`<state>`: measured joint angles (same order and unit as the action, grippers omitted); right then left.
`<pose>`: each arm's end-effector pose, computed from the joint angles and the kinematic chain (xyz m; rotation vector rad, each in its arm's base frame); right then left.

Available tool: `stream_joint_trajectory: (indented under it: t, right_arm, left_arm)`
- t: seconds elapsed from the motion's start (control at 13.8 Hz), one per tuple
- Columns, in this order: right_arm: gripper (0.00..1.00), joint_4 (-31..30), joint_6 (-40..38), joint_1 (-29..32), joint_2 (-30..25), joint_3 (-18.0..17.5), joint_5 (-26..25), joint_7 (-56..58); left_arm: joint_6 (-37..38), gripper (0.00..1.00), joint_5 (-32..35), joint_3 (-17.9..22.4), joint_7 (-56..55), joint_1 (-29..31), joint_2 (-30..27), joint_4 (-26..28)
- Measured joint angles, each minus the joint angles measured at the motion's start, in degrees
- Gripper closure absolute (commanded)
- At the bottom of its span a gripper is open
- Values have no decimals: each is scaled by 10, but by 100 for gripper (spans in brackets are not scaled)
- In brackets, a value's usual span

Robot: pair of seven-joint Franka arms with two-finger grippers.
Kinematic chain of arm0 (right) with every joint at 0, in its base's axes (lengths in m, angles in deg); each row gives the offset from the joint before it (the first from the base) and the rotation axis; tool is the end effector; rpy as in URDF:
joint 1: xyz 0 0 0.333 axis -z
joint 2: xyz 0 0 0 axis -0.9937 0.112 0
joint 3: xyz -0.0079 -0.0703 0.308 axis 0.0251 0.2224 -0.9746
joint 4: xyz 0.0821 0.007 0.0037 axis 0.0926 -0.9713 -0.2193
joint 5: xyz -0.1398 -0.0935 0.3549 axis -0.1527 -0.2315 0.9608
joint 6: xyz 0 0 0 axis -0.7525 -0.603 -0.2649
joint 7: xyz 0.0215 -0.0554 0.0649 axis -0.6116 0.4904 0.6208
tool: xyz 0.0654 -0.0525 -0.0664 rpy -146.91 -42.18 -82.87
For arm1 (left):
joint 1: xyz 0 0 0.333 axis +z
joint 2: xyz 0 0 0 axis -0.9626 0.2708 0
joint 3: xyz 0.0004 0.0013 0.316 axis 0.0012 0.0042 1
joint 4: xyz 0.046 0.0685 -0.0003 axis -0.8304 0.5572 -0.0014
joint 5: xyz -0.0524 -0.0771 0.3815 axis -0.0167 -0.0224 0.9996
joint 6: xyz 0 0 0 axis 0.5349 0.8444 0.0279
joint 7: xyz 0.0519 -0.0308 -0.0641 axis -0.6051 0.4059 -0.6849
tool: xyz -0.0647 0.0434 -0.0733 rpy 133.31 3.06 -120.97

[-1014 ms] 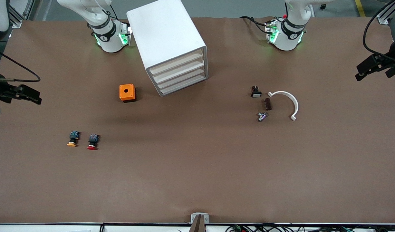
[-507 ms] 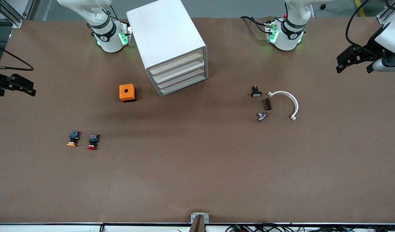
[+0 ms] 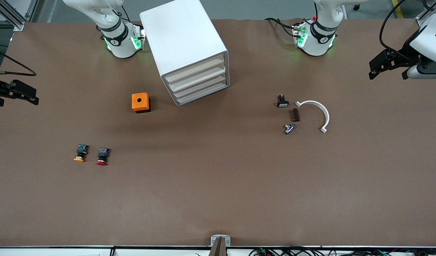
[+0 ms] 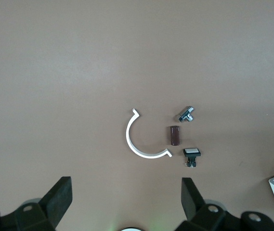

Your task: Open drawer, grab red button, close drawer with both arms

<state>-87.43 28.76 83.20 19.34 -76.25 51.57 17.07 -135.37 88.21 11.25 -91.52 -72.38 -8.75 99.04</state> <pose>0.5774 -0.0237 0.6329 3.0791 0.0984 -0.0839 0.5025 -0.0493 0.6411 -3.1282 0.0380 0.0057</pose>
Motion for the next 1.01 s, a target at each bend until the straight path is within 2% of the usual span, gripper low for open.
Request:
stream_joint_trajectory:
  t: [1.01]
  right_arm:
    - [0,0,-2,0,0,-1,3,-40]
  left_arm:
    - [-1,0,0,-4,0,6,-3,-6]
